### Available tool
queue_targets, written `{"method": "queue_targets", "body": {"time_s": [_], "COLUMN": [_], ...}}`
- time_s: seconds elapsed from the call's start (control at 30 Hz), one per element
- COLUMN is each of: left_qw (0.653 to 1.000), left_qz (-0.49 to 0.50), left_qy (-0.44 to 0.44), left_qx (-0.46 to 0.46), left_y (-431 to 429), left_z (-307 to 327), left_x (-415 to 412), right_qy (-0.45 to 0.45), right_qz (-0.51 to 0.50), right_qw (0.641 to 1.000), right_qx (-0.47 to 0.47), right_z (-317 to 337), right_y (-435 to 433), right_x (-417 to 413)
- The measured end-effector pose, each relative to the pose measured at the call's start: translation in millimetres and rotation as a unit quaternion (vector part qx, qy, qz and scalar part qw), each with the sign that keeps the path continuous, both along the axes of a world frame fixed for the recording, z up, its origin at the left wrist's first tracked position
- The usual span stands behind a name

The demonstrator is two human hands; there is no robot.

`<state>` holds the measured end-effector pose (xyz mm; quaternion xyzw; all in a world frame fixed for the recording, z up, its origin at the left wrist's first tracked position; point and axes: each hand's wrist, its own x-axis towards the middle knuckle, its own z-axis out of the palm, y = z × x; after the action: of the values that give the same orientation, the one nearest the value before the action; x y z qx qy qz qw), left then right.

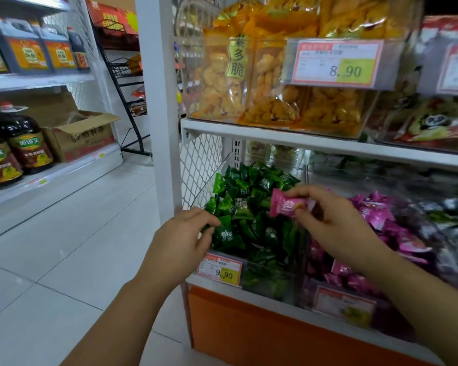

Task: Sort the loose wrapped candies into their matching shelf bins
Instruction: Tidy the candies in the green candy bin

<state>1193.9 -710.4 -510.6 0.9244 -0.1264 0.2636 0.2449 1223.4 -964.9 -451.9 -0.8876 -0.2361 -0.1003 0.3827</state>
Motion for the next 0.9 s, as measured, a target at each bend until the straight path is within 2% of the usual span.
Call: {"method": "queue_targets", "body": {"time_s": [0.1,0.27,0.43,0.57,0.67,0.77,0.9], "left_qw": [1.000,1.000,0.995,0.965,0.946,0.915,0.899], "left_qz": [-0.007,-0.019,-0.084,-0.159,-0.185,-0.208,-0.202], "left_qy": [-0.002,0.003,0.059,0.207,0.263,0.330,0.328], "left_qx": [0.001,0.002,-0.006,-0.015,0.045,0.108,0.207], "left_y": [-0.3,-9.7,-33.5,-61.6,-82.7,-95.8,-90.3], "left_z": [0.2,0.9,8.3,22.1,26.8,29.4,33.1], "left_x": [-2.1,-3.5,-0.9,10.4,26.9,44.3,62.4], "right_qy": [-0.042,-0.019,-0.035,-0.042,-0.029,-0.032,-0.024], "right_qz": [-0.099,-0.162,-0.114,-0.008,0.065,0.092,0.092], "right_qw": [0.994,0.981,0.979,0.979,0.962,0.949,0.951], "right_qx": [0.016,-0.104,-0.163,-0.198,-0.265,-0.298,-0.295], "right_z": [-14.3,-27.3,-7.3,2.1,-7.7,-16.4,-18.8], "right_y": [-39.0,-80.4,-77.6,-61.2,-49.0,-45.9,-50.0], "right_x": [-12.8,-21.7,-27.3,-31.8,-28.1,-22.3,-19.2]}}
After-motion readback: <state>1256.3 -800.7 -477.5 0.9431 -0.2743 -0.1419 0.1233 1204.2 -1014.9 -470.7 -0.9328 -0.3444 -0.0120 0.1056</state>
